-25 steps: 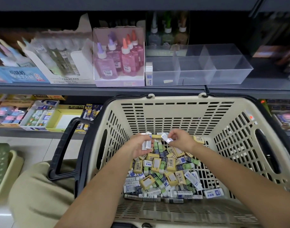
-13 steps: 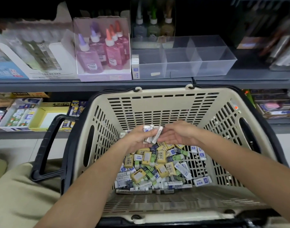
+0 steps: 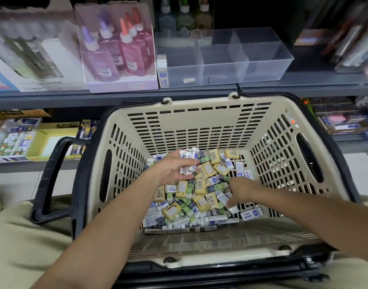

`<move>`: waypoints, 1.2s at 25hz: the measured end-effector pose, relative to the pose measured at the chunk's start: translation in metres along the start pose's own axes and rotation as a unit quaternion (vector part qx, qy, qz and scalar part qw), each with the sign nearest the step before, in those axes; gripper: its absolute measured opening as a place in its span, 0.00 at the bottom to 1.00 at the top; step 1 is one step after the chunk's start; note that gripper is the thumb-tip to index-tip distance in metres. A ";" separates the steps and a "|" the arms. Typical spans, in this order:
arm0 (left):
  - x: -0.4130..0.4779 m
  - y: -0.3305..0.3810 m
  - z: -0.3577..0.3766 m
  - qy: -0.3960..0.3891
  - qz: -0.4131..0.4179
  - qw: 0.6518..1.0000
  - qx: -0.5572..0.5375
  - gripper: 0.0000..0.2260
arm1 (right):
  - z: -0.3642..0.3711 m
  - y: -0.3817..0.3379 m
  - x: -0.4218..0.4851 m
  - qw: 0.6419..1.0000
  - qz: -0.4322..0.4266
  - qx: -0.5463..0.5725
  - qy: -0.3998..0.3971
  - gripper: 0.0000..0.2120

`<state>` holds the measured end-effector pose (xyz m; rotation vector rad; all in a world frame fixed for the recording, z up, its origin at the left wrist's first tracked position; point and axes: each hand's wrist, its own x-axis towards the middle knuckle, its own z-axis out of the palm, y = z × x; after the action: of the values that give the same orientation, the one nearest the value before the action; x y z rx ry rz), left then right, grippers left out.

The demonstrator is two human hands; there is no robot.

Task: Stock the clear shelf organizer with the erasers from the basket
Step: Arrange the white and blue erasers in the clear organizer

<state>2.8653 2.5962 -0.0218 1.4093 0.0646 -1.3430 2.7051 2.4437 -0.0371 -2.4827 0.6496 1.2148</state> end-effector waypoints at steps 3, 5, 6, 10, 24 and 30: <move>-0.003 0.001 0.001 -0.003 -0.004 1.000 0.020 0.25 | 0.004 0.001 0.006 0.999 -0.006 0.038 -0.014 0.25; -0.003 0.001 0.001 -0.004 -0.007 1.000 0.024 0.25 | 0.009 0.001 0.007 0.997 -0.011 0.063 -0.030 0.23; -0.003 0.001 0.001 -0.005 -0.009 1.000 0.022 0.27 | 0.010 -0.001 0.008 0.997 -0.011 0.070 -0.040 0.22; -0.004 0.002 -0.002 -0.019 -0.019 0.999 0.019 0.21 | -0.007 -0.004 0.001 0.992 -0.021 0.096 -0.075 0.16; -0.019 0.016 0.003 -0.157 -0.034 0.984 -0.078 0.17 | -0.100 -0.055 -0.042 0.899 -0.249 0.284 0.221 0.18; -0.025 0.027 0.001 -0.136 0.027 0.981 -0.135 0.13 | -0.105 -0.057 -0.044 0.845 -0.173 0.465 0.201 0.24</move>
<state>2.8742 2.6004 0.0140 0.9861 0.0247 -1.4125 2.7805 2.4561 0.0641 -1.8514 0.6328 0.1237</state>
